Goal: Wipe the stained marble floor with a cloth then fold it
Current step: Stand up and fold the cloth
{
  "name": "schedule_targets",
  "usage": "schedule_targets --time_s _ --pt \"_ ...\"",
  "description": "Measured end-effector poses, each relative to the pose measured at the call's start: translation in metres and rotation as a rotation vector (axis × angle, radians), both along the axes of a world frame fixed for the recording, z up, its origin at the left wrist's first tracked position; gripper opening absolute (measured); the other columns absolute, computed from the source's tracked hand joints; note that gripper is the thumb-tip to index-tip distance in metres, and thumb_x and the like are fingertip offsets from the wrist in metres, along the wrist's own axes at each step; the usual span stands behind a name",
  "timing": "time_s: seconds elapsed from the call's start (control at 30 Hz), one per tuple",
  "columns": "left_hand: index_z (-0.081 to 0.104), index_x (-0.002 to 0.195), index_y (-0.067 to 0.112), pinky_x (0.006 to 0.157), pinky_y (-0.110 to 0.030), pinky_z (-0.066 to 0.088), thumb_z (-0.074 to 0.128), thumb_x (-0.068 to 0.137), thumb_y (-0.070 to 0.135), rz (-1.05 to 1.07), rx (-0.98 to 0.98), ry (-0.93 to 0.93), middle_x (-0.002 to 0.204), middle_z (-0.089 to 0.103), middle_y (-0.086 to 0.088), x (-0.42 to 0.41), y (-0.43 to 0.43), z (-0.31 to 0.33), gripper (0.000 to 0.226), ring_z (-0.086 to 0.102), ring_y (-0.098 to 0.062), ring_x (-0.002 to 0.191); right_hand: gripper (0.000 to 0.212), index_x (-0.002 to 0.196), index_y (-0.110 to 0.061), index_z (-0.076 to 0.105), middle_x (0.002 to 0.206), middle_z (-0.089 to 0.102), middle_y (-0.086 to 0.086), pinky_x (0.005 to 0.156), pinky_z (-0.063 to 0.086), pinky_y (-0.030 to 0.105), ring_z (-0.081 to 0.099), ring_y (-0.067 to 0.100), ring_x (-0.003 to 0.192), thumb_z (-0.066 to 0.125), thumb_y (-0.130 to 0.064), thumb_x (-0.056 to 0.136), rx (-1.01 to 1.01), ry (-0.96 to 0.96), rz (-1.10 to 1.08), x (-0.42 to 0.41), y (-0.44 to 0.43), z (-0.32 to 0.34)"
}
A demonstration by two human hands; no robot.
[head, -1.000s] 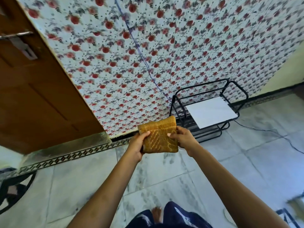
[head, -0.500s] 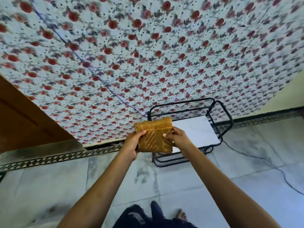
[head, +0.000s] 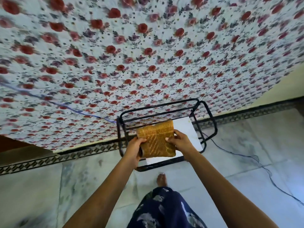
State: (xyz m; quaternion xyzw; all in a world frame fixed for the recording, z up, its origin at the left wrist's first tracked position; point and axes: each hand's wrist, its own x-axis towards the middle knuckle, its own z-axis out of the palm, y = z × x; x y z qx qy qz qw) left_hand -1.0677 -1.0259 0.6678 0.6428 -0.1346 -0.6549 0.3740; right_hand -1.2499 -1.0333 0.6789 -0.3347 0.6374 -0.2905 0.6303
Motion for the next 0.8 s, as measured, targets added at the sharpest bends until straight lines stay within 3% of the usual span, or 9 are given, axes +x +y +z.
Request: schedule_targets --time_s 0.1,0.17,0.23,0.37,0.47,0.67,0.8 --pt "0.059 0.103 0.023 0.085 -0.043 0.052 0.055 0.091 0.013 -0.07 0.033 -0.032 0.1 0.066 -0.005 -0.036 -0.04 -0.033 0.016 0.063 -0.024 0.094 0.041 0.126 -0.014 0.05 0.115 0.06 0.012 0.094 0.05 0.044 0.059 0.028 0.106 0.062 -0.009 0.087 0.078 0.051 -0.027 -0.035 -0.036 -0.029" --pt "0.06 0.098 0.028 0.081 -0.041 0.052 0.055 0.091 0.014 -0.085 0.035 -0.013 0.101 0.066 -0.003 -0.052 -0.054 -0.048 0.017 0.063 -0.022 0.095 0.042 0.127 -0.017 0.047 0.116 0.06 0.013 0.092 0.051 0.042 0.058 0.028 0.106 0.062 -0.009 0.088 0.099 0.071 -0.034 -0.051 -0.051 -0.048" --pt "0.061 0.098 0.027 0.07 -0.036 0.053 0.055 0.091 0.012 -0.063 0.047 -0.009 0.099 0.067 -0.001 -0.068 -0.071 -0.074 0.017 0.064 -0.018 0.09 0.042 0.127 -0.019 0.047 0.116 0.059 0.012 0.087 0.051 0.038 0.057 0.027 0.107 0.061 -0.009 0.088 0.115 0.099 -0.015 -0.067 -0.073 -0.075" --pt "0.059 0.111 0.018 0.08 -0.043 0.052 0.054 0.091 0.012 -0.037 0.081 -0.009 0.105 0.066 -0.007 -0.091 -0.104 -0.134 0.021 0.063 -0.026 0.097 0.04 0.128 -0.018 0.049 0.12 0.057 0.011 0.093 0.05 0.042 0.055 0.028 0.112 0.057 -0.007 0.09 0.114 0.174 0.023 -0.086 -0.112 -0.137" --pt "0.061 0.106 0.019 0.072 -0.035 0.052 0.055 0.09 0.013 -0.013 0.042 -0.032 0.101 0.068 -0.006 -0.107 -0.132 -0.193 0.018 0.064 -0.023 0.093 0.042 0.135 -0.018 0.046 0.126 0.054 0.011 0.098 0.047 0.044 0.052 0.028 0.114 0.053 -0.012 0.093 0.119 0.216 0.074 -0.097 -0.147 -0.201" --pt "0.058 0.111 0.012 0.067 -0.033 0.054 0.053 0.088 0.008 0.174 0.073 -0.068 0.106 0.065 -0.011 -0.12 -0.159 -0.292 0.024 0.064 -0.024 0.087 0.042 0.132 -0.02 0.048 0.122 0.058 0.008 0.086 0.05 0.035 0.056 0.026 0.11 0.056 -0.012 0.092 0.117 0.196 0.162 -0.103 -0.191 -0.304" --pt "0.057 0.113 0.01 0.069 -0.035 0.054 0.052 0.089 0.007 0.237 0.125 -0.1 0.109 0.063 -0.012 -0.122 -0.156 -0.33 0.024 0.063 -0.025 0.089 0.043 0.128 -0.019 0.053 0.121 0.061 0.008 0.087 0.051 0.036 0.058 0.026 0.108 0.064 -0.012 0.087 0.106 0.187 0.195 -0.103 -0.197 -0.344"
